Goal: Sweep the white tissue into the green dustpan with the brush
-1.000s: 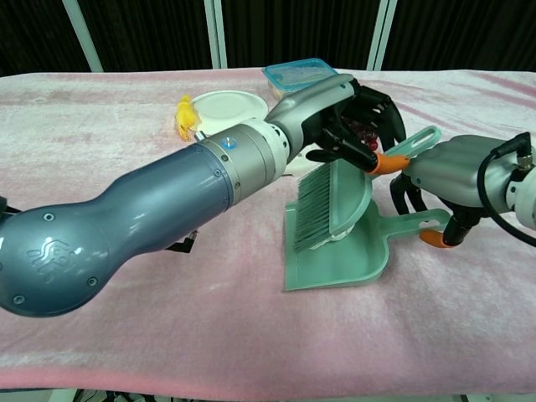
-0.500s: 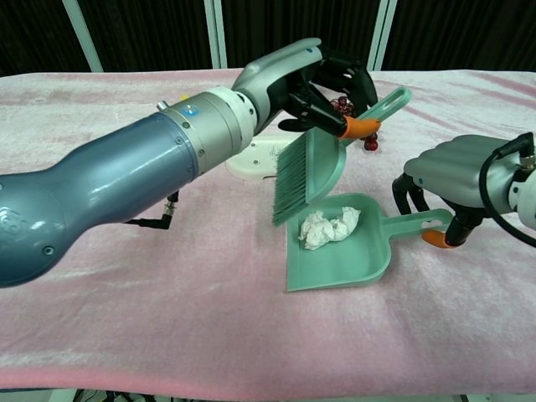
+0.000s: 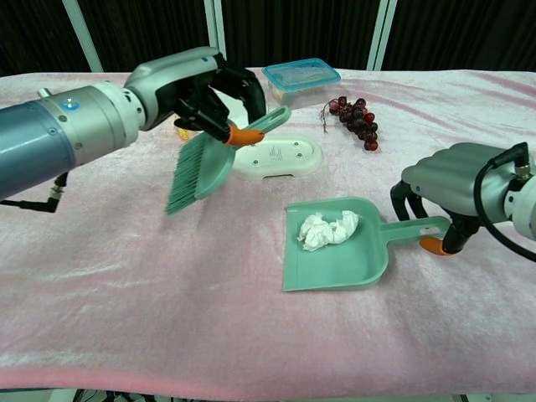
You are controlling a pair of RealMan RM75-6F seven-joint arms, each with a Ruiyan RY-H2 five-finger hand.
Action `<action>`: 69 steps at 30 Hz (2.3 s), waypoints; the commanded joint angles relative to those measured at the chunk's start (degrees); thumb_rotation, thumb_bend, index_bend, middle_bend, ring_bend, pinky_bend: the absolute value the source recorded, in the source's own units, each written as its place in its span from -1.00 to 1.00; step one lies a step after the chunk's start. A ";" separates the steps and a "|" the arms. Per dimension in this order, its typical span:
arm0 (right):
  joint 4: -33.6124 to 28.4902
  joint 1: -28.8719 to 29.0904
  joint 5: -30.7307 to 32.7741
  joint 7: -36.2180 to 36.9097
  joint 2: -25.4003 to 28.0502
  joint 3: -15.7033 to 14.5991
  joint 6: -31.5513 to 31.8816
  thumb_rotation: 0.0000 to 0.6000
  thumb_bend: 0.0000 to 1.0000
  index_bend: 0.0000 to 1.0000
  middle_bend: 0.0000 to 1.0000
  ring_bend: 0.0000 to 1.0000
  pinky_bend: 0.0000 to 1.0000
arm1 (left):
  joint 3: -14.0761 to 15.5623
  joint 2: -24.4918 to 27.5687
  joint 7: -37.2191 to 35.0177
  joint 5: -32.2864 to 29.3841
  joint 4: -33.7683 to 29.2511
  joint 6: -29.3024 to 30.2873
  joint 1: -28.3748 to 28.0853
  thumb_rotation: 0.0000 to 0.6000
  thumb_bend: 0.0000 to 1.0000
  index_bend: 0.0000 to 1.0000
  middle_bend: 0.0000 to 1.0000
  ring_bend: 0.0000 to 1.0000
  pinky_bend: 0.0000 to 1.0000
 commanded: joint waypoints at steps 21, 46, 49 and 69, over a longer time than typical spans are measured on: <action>0.21 -0.70 2.56 -1.62 -0.37 0.07 1.13 1.00 -0.19 -0.18 -0.19 0.31 0.56 | 2.81 4.14 -0.24 0.62 -0.43 1.73 3.50 1.00 -0.28 0.21 0.22 0.80 1.00; -3.53 -1.96 1.76 -0.56 2.85 -0.16 3.37 1.00 -0.39 -0.67 -0.50 0.25 0.56 | 6.29 9.74 15.20 -5.16 -3.09 0.30 4.45 1.00 -0.28 0.21 0.21 0.80 1.00; -4.11 -2.20 1.25 0.07 3.71 -0.11 3.37 1.00 -0.39 -0.67 -0.50 0.25 0.56 | 6.84 10.90 22.76 -12.04 -4.88 -0.47 3.90 1.00 -0.28 0.21 0.21 0.80 1.00; -5.81 -3.27 -0.10 1.33 5.74 -0.44 3.39 1.00 -0.39 -0.67 -0.51 0.25 0.56 | 11.74 11.66 31.83 -17.68 -6.68 1.09 5.16 1.00 -0.62 0.02 -0.01 0.80 1.00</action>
